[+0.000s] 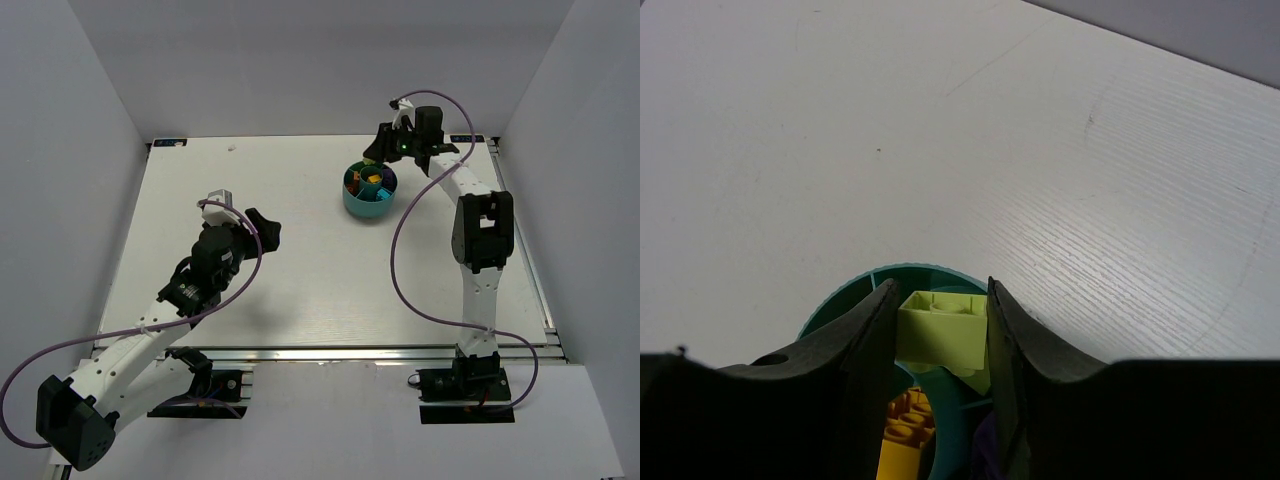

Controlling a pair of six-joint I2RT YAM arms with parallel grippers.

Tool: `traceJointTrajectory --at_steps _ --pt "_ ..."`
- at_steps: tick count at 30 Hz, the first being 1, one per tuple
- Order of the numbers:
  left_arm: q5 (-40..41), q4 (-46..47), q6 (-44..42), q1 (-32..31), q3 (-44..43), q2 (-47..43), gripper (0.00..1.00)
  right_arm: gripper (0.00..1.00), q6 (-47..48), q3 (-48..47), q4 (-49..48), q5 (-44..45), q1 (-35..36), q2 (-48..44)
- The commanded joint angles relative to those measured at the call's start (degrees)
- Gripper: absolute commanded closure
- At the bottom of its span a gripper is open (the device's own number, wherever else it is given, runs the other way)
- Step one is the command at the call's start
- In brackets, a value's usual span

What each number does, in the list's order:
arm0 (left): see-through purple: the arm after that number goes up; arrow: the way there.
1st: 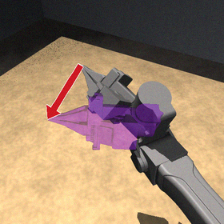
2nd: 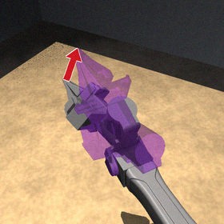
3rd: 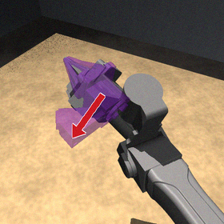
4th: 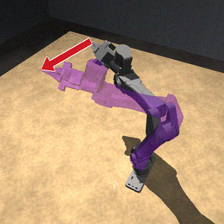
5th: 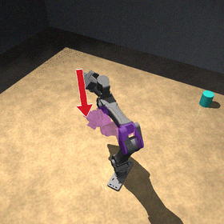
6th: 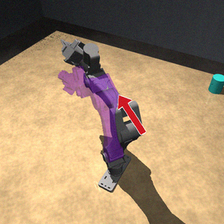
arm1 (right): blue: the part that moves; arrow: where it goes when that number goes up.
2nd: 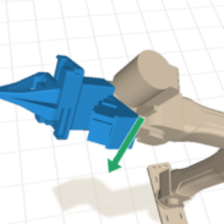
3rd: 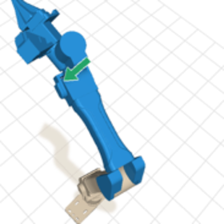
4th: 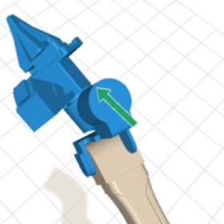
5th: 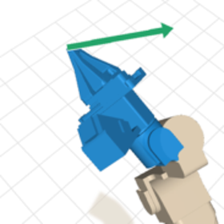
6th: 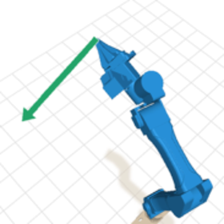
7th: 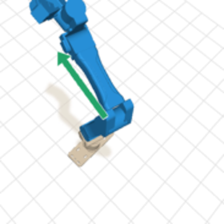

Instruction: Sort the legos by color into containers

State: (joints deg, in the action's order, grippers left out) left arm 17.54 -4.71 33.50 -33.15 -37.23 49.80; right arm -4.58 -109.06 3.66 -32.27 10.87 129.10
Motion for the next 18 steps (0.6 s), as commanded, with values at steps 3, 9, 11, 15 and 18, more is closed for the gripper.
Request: traceJointTrajectory --at_steps 3,9,11,15,18 --pt "0.6 0.3 -0.2 0.2 -0.1 -0.8 0.07 0.70 0.1 0.3 -2.3 -0.1 0.8 -1.0" --pt "0.5 1.1 -0.1 0.2 0.2 -0.7 0.07 0.51 0.9 1.3 -1.9 0.3 1.0 -1.4" --pt "0.4 1.1 -0.3 0.2 0.1 -0.6 0.07 0.43 1.1 1.1 -1.9 0.3 0.9 -1.5" --pt "0.5 1.0 -0.4 0.2 0.0 -0.7 0.07 0.35 1.5 1.0 -1.8 0.4 0.9 -1.9" --pt "0.5 0.9 -0.5 0.2 0.0 -0.8 0.07 0.32 2.1 0.8 -1.7 0.3 1.0 -2.4"
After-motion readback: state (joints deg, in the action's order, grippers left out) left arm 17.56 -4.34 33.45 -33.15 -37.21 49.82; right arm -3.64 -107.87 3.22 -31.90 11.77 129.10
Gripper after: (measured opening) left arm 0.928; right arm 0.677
